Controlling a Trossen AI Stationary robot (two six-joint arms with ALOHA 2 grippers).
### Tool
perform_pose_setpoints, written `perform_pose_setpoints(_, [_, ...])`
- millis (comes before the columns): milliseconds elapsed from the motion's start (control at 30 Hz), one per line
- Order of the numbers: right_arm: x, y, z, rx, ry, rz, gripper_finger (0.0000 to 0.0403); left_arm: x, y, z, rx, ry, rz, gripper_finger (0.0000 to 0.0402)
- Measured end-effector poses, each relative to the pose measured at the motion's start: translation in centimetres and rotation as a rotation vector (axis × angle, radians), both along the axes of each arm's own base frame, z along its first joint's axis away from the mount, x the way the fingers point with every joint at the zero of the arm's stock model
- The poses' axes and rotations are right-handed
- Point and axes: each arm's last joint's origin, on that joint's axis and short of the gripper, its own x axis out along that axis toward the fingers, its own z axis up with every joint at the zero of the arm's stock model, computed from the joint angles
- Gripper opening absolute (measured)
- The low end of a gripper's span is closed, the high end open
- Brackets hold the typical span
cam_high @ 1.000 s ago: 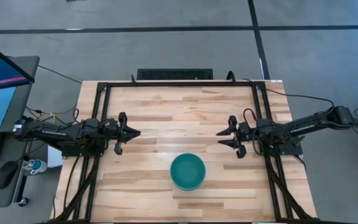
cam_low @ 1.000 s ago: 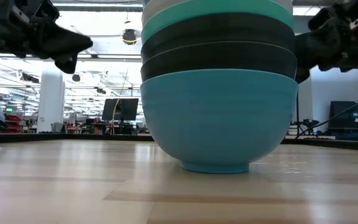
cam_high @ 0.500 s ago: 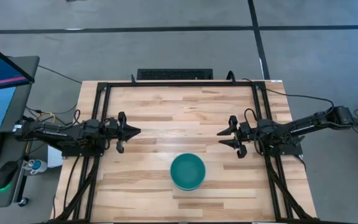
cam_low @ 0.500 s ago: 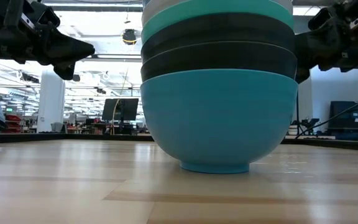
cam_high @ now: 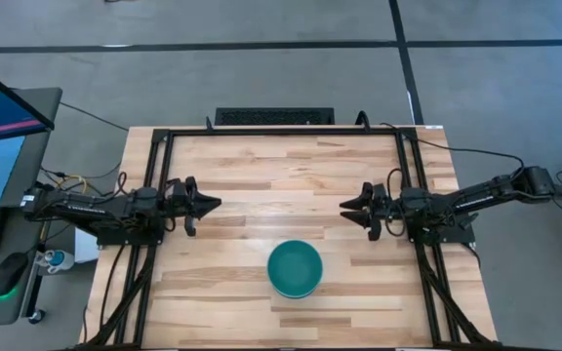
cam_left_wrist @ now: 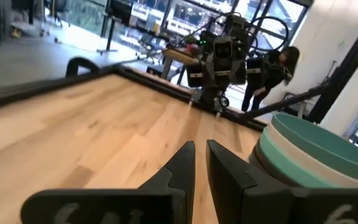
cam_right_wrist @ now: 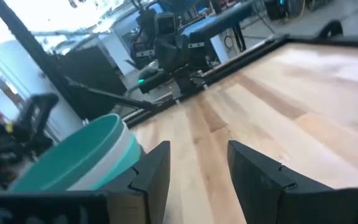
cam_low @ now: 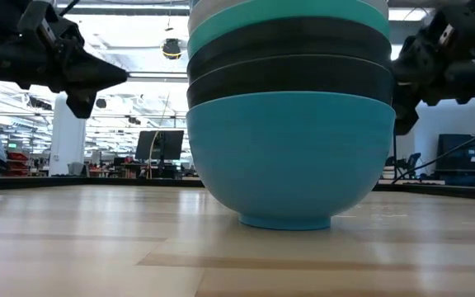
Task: Nest bowls inside each other
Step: Return to Home Position
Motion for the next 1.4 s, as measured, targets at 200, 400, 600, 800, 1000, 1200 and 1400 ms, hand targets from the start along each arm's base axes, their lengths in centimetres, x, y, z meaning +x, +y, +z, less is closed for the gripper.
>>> perform_pose_setpoints(200, [0.0,0.0,0.0,0.014,0.001,0.0,0.0182,0.0,0.0,-0.8,0.013,0.082,-0.012,0.0031])
perform_pose_setpoints(400, [0.0,0.2,-0.1,-0.075,0.005,0.019,0.0182,-0.1,0.0,-1.7,-0.004,0.174,-0.011,0.0031])
perform_pose_setpoints(600, [0.0,0.2,-0.4,-0.079,0.036,0.019,0.0182,-0.3,0.0,-2.6,0.017,0.267,-0.014,0.0031])
perform_pose_setpoints(800, [-0.1,0.2,-0.5,-0.081,0.053,0.02,0.0182,-0.5,0.0,-3.0,0.013,0.314,-0.017,0.0031])
perform_pose_setpoints(1000, [-0.2,0.2,-0.2,-0.08,0.028,0.021,0.0182,-0.5,0.0,-3.0,0.013,0.314,-0.017,0.0031])
perform_pose_setpoints(1200, [-0.8,0.1,0.5,-0.077,-0.007,0.017,0.0182,-0.5,0.0,-2.9,0.013,0.301,-0.017,0.0031])
perform_pose_setpoints(1400, [-1.5,0.1,0.8,-0.077,-0.017,0.018,0.0182,-1.1,0.0,-1.7,0.01,0.17,-0.017,0.0031])
